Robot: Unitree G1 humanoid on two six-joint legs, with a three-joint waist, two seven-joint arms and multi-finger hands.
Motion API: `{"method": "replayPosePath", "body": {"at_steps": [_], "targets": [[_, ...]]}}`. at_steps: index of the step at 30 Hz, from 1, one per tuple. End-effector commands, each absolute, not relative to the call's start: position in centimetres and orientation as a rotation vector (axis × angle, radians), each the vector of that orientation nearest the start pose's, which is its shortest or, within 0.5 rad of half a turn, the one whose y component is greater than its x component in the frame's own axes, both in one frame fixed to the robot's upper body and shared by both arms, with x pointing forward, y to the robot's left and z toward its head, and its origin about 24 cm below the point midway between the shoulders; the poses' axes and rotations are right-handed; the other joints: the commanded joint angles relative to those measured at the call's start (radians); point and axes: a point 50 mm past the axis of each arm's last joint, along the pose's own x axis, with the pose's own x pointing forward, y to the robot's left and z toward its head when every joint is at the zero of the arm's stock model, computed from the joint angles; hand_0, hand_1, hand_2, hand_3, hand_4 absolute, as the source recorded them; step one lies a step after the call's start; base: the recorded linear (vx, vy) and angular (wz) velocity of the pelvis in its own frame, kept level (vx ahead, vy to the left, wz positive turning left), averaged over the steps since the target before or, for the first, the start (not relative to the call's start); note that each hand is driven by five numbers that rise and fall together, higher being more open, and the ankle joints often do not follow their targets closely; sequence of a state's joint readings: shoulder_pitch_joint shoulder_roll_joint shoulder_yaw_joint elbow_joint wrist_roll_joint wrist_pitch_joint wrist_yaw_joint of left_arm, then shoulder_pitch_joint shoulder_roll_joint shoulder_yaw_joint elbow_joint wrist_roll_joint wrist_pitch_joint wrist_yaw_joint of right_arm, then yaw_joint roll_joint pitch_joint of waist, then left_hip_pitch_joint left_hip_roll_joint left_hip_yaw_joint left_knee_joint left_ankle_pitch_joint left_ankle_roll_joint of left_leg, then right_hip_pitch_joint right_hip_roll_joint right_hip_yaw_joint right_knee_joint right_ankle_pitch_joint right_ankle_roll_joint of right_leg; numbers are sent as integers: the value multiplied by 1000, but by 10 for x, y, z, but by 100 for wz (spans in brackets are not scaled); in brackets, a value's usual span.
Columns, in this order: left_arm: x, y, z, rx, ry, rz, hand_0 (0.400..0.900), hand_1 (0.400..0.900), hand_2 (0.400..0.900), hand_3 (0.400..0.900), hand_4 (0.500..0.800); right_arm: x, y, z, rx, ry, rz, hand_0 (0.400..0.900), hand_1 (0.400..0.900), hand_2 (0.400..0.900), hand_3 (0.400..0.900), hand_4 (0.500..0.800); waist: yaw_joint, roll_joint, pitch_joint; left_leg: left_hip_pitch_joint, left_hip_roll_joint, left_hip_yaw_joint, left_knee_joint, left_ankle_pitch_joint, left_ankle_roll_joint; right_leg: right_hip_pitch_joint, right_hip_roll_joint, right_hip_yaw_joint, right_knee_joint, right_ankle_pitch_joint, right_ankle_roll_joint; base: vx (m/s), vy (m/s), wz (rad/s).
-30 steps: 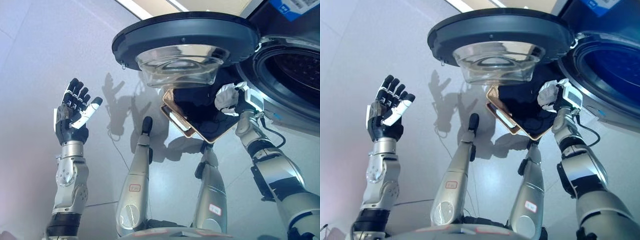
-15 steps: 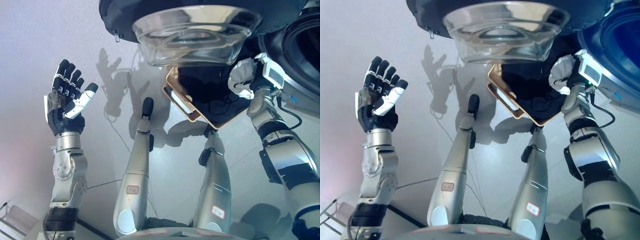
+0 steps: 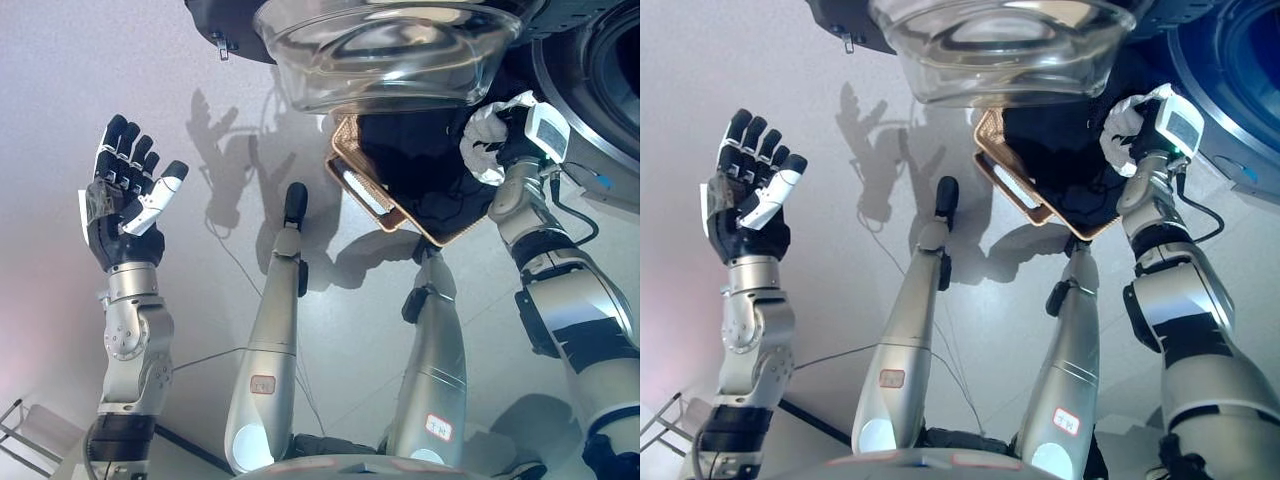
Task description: Put the clothes in the basket into the washing machine.
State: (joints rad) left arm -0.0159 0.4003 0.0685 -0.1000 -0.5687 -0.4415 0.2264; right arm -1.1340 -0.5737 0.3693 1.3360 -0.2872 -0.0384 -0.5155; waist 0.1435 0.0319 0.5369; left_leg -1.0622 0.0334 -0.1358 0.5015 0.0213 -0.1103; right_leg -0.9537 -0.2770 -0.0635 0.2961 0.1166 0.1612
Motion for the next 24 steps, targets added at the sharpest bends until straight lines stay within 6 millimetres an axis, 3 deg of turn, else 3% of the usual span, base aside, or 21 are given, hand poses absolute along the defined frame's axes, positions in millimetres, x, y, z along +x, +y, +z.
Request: {"method": "replayPosePath", "body": {"at_steps": [1, 6, 8, 14, 15, 16, 19, 24], "targets": [[219, 254, 160, -234, -782, 290, 900, 900, 900, 900, 800, 394, -292, 184, -1077, -25, -640, 400, 400, 400, 400, 500, 2, 50, -17, 1, -47, 11, -97, -23, 73, 9, 28, 12, 80, -104, -32, 0, 0, 0], [220, 256, 162, -224, -796, 301, 900, 900, 900, 900, 800, 394, -291, 188, -1021, -45, -650, 400, 400, 400, 400, 500, -3, 48, -17, 20, -43, 12, -128, -9, 69, 29, 29, 6, 50, -95, -31, -20, -1, 0], [220, 258, 162, -223, -799, 315, 900, 900, 900, 900, 800, 395, -288, 193, -904, -85, -670, 400, 400, 400, 400, 500, -7, 49, -17, 17, -41, 20, -143, 25, 73, 24, 29, -1, 35, -65, -37, -95, -5, 0], [231, 268, 146, -230, -726, 400, 900, 900, 900, 900, 800, 394, -278, 184, -277, -172, -682, 400, 400, 400, 400, 500, -28, 39, -17, 83, -29, 31, -174, 30, 70, 88, 31, -1, -4, -57, -35, 8, -30, -3], [231, 268, 146, -230, -726, 399, 900, 900, 900, 900, 800, 394, -279, 184, -277, -172, -683, 400, 400, 400, 400, 500, -27, 39, -17, 84, -28, 31, -175, 31, 70, 89, 32, -2, -5, -57, -35, 12, -50, -4], [235, 271, 141, -241, -702, 429, 900, 900, 900, 900, 800, 392, -276, 179, -71, -204, -680, 400, 400, 400, 400, 500, -35, 38, -17, 110, -26, 34, -178, 29, 69, 116, 33, 0, -15, -55, -32, 8, -43, -5], [240, 273, 132, -275, -661, 464, 900, 900, 900, 900, 800, 386, -271, 161, 233, -240, -652, 400, 400, 400, 400, 500, -47, 36, -17, 160, -18, 43, -189, 30, 65, 168, 33, 5, -38, -50, -32, 13, -47, -10], [244, 273, 128, -281, -642, 488, 900, 900, 900, 900, 800, 375, -269, 147, 561, -336, -627, 400, 400, 400, 400, 500, -61, 48, -17, 228, -9, 47, -207, 33, 57, 239, 29, 6, -68, -47, -31, 12, -40, -5]]}}
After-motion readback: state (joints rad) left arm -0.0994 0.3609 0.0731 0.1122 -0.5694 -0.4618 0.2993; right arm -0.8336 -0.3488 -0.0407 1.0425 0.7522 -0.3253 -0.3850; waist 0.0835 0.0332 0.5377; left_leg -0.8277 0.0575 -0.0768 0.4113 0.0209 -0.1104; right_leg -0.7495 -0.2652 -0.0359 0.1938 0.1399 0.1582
